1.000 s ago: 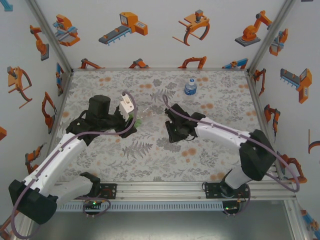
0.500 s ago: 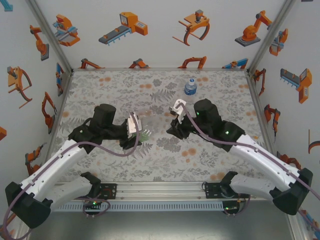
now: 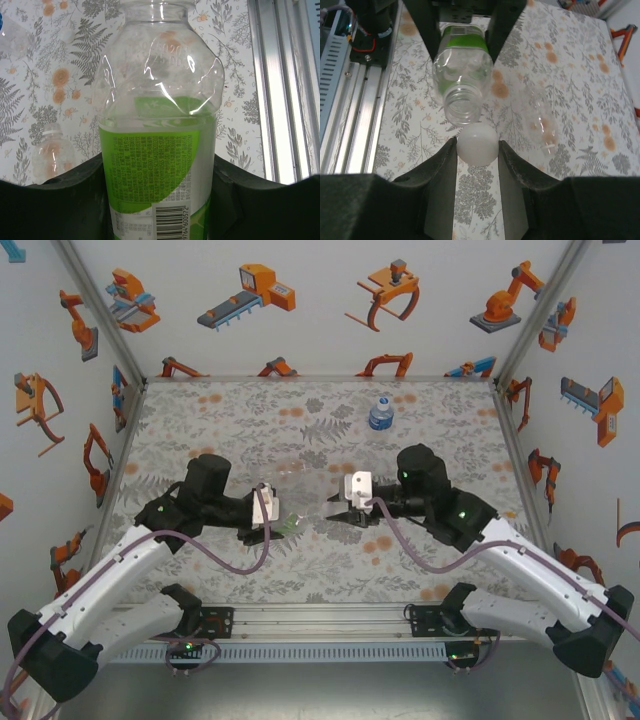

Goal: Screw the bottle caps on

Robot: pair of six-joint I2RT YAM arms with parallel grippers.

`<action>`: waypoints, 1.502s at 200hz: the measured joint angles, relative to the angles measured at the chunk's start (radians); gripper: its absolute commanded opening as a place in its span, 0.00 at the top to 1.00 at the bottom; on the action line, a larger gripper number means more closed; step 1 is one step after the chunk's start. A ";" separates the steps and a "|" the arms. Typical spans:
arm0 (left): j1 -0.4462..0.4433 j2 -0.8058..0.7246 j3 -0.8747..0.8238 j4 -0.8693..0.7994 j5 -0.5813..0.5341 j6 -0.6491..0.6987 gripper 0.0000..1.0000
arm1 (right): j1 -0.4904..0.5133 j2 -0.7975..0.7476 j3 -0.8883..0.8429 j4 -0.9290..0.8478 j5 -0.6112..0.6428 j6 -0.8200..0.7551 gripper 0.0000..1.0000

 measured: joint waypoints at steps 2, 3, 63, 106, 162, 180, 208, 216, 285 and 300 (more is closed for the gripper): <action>0.000 0.000 0.000 0.000 0.001 0.000 1.00 | 0.000 0.000 -0.002 0.002 -0.002 -0.002 0.93; 0.000 0.000 0.000 0.000 0.002 0.000 1.00 | 0.001 0.000 -0.003 0.003 -0.002 -0.003 0.93; 0.001 -0.005 0.000 -0.016 0.007 0.000 1.00 | 0.039 0.015 -0.016 0.076 -0.039 -0.015 0.95; 0.001 -0.006 0.000 -0.023 0.009 0.000 1.00 | 0.052 0.019 -0.026 0.105 -0.039 -0.014 0.97; 0.001 -0.006 0.000 -0.036 0.005 0.000 1.00 | 0.060 0.029 -0.026 0.105 -0.032 -0.035 1.00; 0.002 -0.006 0.000 -0.043 0.005 0.000 1.00 | 0.068 0.035 -0.026 0.104 -0.023 -0.053 1.00; 0.008 0.001 0.000 -0.064 0.010 0.004 1.00 | 0.080 0.048 -0.026 0.100 -0.020 -0.094 1.00; 0.008 0.004 0.000 -0.072 0.013 0.005 1.00 | 0.083 0.053 -0.026 0.095 -0.021 -0.108 1.00; 0.008 0.063 0.010 -0.158 0.058 0.026 1.00 | 0.156 0.069 -0.025 0.045 0.031 -0.288 1.00; 0.008 0.078 0.017 -0.185 0.062 0.033 1.00 | 0.187 0.069 -0.024 0.027 0.079 -0.333 1.00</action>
